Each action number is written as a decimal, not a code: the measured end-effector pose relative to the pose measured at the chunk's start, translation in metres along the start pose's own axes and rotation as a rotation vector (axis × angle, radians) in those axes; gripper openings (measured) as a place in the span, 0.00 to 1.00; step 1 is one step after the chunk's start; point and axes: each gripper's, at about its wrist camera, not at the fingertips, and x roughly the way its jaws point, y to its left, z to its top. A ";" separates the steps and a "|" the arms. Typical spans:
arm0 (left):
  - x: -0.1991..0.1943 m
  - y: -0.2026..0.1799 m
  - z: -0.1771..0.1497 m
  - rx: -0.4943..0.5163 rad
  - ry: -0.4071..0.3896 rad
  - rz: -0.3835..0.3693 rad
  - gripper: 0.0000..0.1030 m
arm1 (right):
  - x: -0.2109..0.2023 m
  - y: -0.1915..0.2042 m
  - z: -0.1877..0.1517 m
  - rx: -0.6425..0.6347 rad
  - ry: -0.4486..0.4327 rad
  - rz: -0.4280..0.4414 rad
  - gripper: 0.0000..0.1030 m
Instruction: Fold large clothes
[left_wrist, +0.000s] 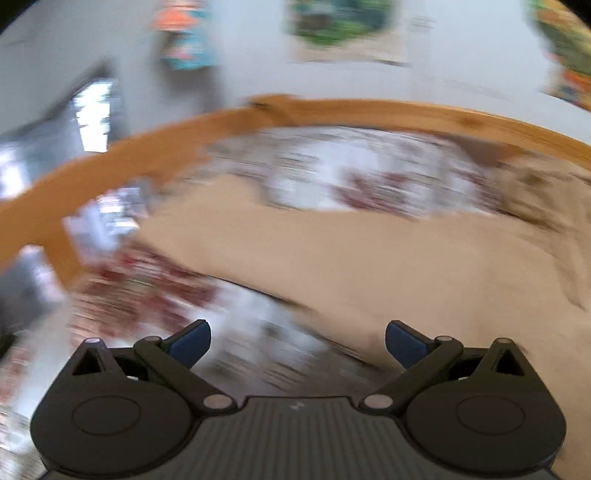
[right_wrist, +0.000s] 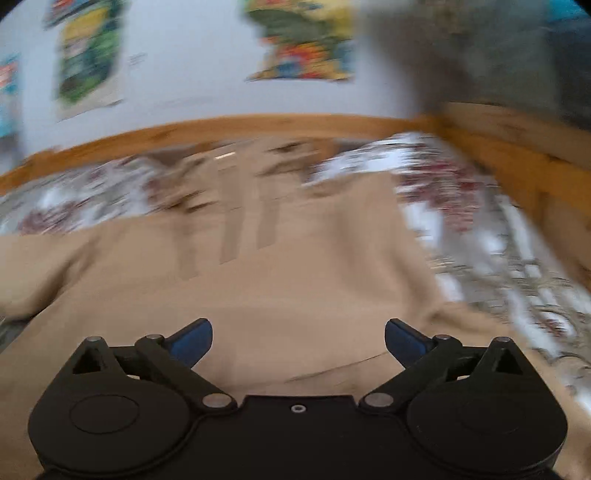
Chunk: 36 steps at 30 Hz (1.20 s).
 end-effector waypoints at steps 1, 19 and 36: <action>0.006 0.010 0.008 -0.021 -0.012 0.053 0.99 | -0.007 0.008 -0.003 -0.020 -0.004 0.013 0.98; 0.064 0.051 0.060 -0.210 -0.027 0.183 0.00 | -0.001 0.017 -0.020 0.017 0.021 0.068 0.99; -0.134 -0.152 0.063 0.106 -0.289 -0.600 0.00 | -0.025 -0.041 0.001 0.111 -0.121 -0.043 0.99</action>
